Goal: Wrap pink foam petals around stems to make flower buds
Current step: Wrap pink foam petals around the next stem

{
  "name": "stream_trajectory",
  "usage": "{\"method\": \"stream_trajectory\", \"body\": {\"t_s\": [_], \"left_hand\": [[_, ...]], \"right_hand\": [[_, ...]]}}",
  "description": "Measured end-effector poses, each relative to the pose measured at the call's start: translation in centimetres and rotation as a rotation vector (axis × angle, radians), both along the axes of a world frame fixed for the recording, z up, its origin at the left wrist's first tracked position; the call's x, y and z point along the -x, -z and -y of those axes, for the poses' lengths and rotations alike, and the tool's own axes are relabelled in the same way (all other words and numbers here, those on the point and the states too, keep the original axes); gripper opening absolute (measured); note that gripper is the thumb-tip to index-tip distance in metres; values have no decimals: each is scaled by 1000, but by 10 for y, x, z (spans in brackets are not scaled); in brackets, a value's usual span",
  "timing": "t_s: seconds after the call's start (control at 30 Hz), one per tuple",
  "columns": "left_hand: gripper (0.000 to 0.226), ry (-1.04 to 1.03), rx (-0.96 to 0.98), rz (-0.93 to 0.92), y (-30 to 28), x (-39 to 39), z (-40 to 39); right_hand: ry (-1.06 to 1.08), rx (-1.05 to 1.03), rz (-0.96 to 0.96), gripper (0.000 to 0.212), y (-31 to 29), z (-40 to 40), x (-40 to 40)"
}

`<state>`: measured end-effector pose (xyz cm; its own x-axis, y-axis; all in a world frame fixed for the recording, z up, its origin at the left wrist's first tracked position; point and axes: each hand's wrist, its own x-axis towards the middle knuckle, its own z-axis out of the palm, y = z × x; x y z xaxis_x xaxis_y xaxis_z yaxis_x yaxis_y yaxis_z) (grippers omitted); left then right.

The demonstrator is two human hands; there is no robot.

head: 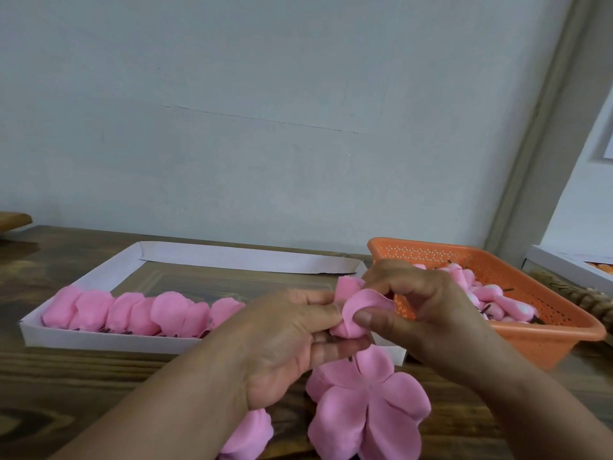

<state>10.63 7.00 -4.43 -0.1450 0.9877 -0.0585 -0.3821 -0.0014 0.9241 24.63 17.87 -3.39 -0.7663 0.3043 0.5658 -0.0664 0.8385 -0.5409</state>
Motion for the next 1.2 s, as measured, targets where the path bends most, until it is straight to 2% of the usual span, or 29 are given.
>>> {"method": "stream_trajectory", "body": {"t_s": [0.23, 0.4, 0.57, 0.7, 0.77, 0.9, 0.97, 1.1, 1.2], "left_hand": [[23, 29, -75, -86, 0, -1, 1], [24, 43, -107, -122, 0, 2, 1], [36, 44, -141, -158, 2, -3, 2], [21, -40, -124, -193, 5, -5, -1], [20, -49, -124, -177, 5, -4, -1], [22, -49, -119, -121, 2, -2, 0], [23, -34, -131, -108, 1, -1, 0], [25, -19, -146, -78, -1, -1, 1], [24, -12, -147, -71, -2, -1, 1]], "right_hand": [[60, 31, -60, 18, 3, 3, 5], [74, 79, -78, 14, 2, 3, 4], [78, 72, -46, 10, 3, 2, 4], [63, 93, -49, 17, 4, 2, 6], [52, 115, -66, 11, 4, 2, 5], [55, 137, -105, 30, 5, 0, 5], [51, 114, -113, 33, 5, 0, 6], [80, 66, -94, 28, 4, 0, 4], [12, 119, -122, 28, 2, 0, 2]]}}
